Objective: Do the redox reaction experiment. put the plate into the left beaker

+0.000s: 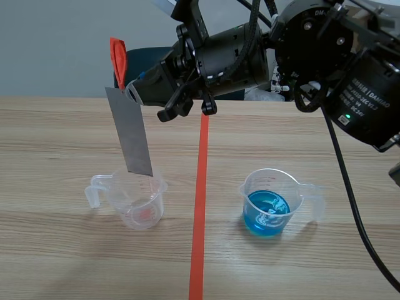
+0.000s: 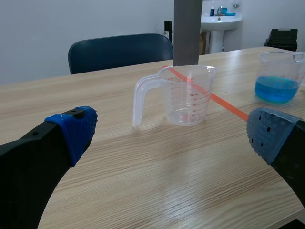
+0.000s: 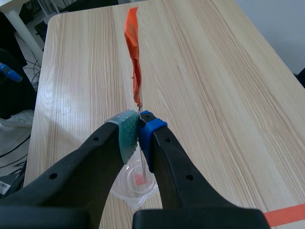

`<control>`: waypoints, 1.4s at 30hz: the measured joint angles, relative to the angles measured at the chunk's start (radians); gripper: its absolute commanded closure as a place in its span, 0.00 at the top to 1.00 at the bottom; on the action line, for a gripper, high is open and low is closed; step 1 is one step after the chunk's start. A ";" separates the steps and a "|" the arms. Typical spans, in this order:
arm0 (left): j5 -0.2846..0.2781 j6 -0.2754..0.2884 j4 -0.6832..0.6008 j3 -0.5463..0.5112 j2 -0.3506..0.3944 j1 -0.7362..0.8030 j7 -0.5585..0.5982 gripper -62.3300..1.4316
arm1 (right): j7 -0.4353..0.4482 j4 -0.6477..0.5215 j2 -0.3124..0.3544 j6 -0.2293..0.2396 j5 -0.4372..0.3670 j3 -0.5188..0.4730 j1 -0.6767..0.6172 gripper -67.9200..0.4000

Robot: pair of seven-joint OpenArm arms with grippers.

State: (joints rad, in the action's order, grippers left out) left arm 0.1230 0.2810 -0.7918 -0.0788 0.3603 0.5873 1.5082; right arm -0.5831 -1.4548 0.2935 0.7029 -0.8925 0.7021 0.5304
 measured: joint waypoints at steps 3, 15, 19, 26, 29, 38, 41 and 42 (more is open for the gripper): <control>0.000 0.000 0.000 0.000 0.000 0.000 0.000 1.00 | 0.003 0.000 -0.002 0.001 0.000 0.000 0.000 0.01; 0.000 0.000 0.000 0.000 0.000 0.000 0.000 1.00 | 0.009 0.023 -0.026 0.023 0.034 0.000 -0.036 0.01; 0.000 0.000 0.000 0.000 0.000 0.000 0.000 1.00 | 0.011 0.023 -0.036 0.024 0.045 0.000 -0.047 0.01; 0.000 0.000 0.000 0.000 0.000 0.000 0.000 1.00 | 0.038 0.023 -0.036 0.024 0.093 0.000 -0.053 0.01; 0.000 0.000 0.000 0.000 0.000 0.000 0.000 1.00 | 0.059 0.023 -0.036 0.023 0.123 0.000 -0.064 0.01; 0.000 0.000 0.000 0.000 0.000 0.000 0.000 1.00 | 0.086 0.089 -0.065 0.027 0.188 0.000 -0.081 0.01; 0.000 0.000 0.000 0.000 0.000 0.000 0.000 1.00 | 0.104 0.130 -0.078 0.028 0.190 0.000 -0.082 0.01; 0.000 0.000 0.000 0.000 0.000 0.000 0.000 1.00 | 0.113 0.141 -0.082 0.027 0.198 0.000 -0.082 0.01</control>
State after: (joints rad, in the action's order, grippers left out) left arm 0.1230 0.2810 -0.7918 -0.0788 0.3603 0.5873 1.5082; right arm -0.4702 -1.3140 0.2119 0.7303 -0.6941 0.7021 0.4480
